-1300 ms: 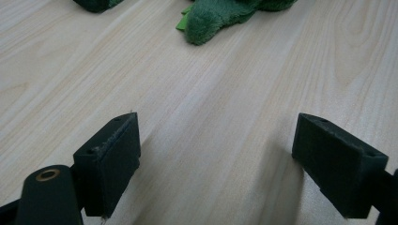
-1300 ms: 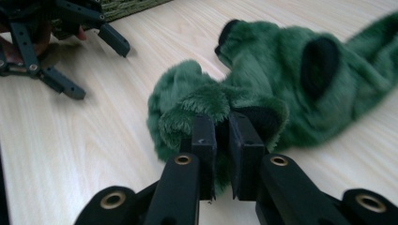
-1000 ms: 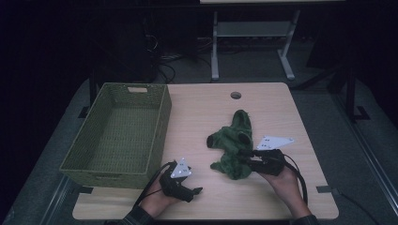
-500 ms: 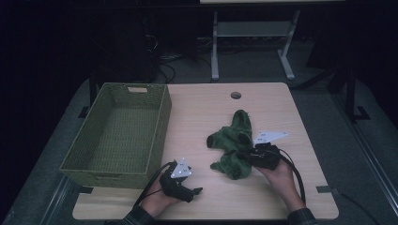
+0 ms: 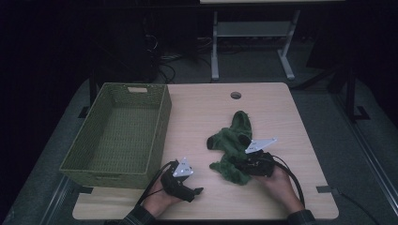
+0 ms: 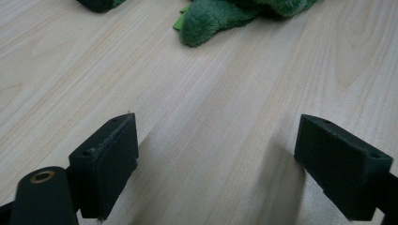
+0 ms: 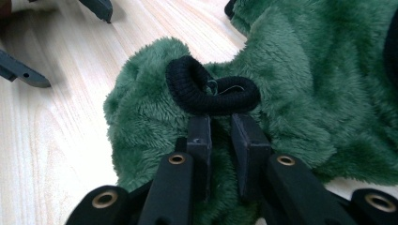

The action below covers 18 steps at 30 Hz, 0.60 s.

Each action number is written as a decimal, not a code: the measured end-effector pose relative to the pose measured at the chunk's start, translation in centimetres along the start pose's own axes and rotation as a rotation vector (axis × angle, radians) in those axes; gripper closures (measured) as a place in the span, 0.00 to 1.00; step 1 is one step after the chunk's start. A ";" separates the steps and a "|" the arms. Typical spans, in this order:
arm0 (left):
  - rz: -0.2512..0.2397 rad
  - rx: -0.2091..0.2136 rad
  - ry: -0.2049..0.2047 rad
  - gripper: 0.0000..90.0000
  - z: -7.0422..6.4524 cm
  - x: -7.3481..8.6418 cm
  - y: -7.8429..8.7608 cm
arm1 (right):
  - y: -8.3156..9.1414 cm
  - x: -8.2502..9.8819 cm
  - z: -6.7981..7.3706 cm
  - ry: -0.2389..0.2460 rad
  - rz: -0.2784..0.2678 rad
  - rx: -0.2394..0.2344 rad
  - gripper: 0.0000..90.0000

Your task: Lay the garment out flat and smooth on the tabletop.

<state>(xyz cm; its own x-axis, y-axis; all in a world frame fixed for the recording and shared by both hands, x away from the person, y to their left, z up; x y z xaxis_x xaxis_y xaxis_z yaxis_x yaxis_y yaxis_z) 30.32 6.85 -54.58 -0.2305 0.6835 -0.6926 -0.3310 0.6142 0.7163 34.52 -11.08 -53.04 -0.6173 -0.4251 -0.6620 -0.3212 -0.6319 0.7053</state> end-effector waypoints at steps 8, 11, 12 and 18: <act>-0.020 0.023 0.010 0.17 -0.1 -1.3 0.1 | 2.3 -1.3 -0.5 -0.014 -0.106 0.008 0.84; -0.044 0.041 0.007 0.18 -0.1 -2.4 0.4 | 3.3 -1.7 -0.8 -0.026 -0.133 0.009 0.76; -0.056 0.049 0.007 0.23 -0.1 -2.9 0.5 | 3.7 -1.9 -0.9 -0.028 -0.148 0.011 0.77; -0.115 0.091 -0.016 0.49 0.5 -6.6 0.8 | 5.3 -1.7 -1.4 -0.053 -0.180 0.028 0.94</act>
<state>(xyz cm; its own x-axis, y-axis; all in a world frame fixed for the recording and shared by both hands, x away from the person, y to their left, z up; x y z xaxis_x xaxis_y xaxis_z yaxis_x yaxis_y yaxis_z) 32.02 3.01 -49.39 -0.1810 0.6124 -0.7695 -0.2696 0.7216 0.6377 34.84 -14.61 -48.49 -0.5847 -0.2714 -0.7645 -0.4498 -0.6759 0.5839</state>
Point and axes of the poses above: each handheld gripper's, and its own axes: y roughly backward along the jaws, x roughly out of its underside, z roughly to its left, the point moved 10 cm from there along -y, roughly forward along the jaws, and after that the axes turned 8 degrees about -y, right-handed, at the moved point
